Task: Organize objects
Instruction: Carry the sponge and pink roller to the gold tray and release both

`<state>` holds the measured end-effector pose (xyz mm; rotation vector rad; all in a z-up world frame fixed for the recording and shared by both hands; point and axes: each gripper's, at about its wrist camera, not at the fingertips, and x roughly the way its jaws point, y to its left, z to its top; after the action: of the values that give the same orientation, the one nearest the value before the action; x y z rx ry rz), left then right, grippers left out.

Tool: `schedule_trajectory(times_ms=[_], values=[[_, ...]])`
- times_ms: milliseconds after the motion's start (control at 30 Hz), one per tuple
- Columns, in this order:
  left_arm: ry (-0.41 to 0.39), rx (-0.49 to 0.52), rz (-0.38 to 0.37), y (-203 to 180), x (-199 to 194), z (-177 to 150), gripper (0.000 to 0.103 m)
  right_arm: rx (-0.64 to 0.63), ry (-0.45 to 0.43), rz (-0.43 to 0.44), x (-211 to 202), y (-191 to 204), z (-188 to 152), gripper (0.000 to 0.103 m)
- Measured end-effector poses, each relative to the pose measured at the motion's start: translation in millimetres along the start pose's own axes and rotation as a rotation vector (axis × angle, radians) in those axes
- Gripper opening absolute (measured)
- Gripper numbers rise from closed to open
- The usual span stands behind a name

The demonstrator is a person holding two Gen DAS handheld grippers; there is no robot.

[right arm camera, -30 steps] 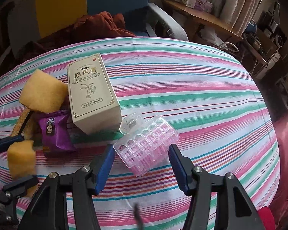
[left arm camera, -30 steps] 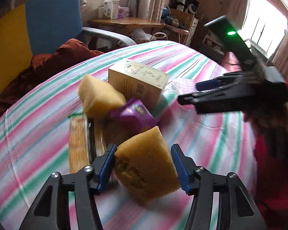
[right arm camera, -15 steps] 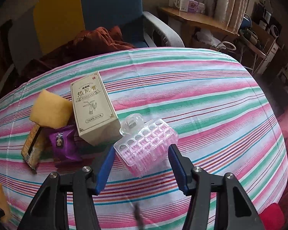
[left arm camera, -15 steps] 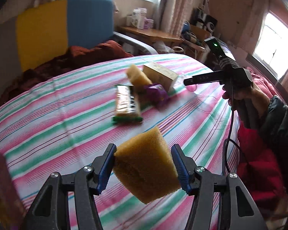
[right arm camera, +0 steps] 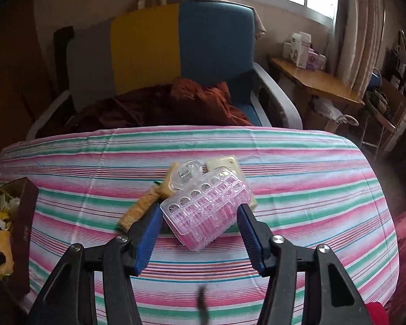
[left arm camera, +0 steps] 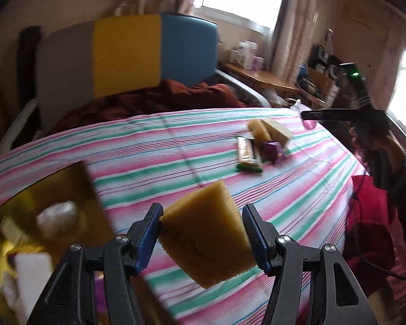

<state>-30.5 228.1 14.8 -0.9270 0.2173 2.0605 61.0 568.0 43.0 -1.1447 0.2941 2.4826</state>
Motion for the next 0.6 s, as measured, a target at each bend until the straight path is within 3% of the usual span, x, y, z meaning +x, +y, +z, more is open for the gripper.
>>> schedule_trajectory(times_ms=[300, 500, 600], values=[[-0.08, -0.168, 0.146, 76, -70, -36, 0.062, -0.174, -0.021, 0.297, -20, 158, -5, 0.058], [-0.12, -0.301, 0.24, 131, -104, -58, 0.062, -0.271, 0.043, 0.491, -16, 259, -25, 0.058], [-0.121, -0.358, 0.273, 155, -112, -64, 0.063, -0.333, 0.084, 0.536, -12, 299, -41, 0.058]])
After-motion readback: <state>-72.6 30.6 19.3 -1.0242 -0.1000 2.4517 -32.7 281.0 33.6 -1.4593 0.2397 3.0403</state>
